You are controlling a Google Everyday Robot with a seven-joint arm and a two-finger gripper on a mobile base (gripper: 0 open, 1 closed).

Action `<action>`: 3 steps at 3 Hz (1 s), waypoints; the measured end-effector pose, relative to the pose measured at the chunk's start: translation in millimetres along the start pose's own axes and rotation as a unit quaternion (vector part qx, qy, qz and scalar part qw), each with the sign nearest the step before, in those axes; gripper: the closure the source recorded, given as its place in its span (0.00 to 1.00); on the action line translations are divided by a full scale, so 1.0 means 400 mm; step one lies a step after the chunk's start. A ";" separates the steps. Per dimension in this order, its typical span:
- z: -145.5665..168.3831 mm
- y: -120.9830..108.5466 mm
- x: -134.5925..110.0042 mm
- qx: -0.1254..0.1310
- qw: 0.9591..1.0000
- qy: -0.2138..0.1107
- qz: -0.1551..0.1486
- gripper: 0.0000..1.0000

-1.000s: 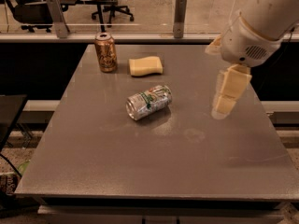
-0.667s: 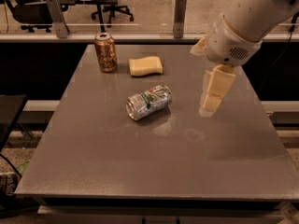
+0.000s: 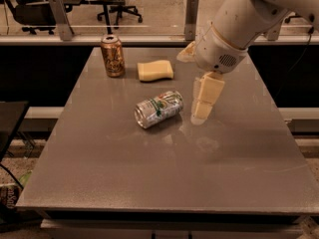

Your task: Pick 7up can

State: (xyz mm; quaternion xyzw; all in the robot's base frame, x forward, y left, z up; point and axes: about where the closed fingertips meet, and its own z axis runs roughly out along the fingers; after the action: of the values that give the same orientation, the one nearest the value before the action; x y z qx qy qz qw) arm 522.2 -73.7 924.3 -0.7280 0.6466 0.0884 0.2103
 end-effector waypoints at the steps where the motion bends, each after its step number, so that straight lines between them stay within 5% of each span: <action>1: 0.070 -0.015 -0.044 -0.020 0.999 -0.006 -0.032 0.00; 3: 0.175 -0.003 -0.071 -0.053 0.996 0.012 -0.069 0.00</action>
Offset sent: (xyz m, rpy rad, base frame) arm 0.0112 0.0601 -0.0509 -0.0480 0.0401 0.1713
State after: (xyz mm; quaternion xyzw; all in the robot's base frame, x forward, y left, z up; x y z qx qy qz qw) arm 529.1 -18.6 872.9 -0.7818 0.5917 0.0991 0.1699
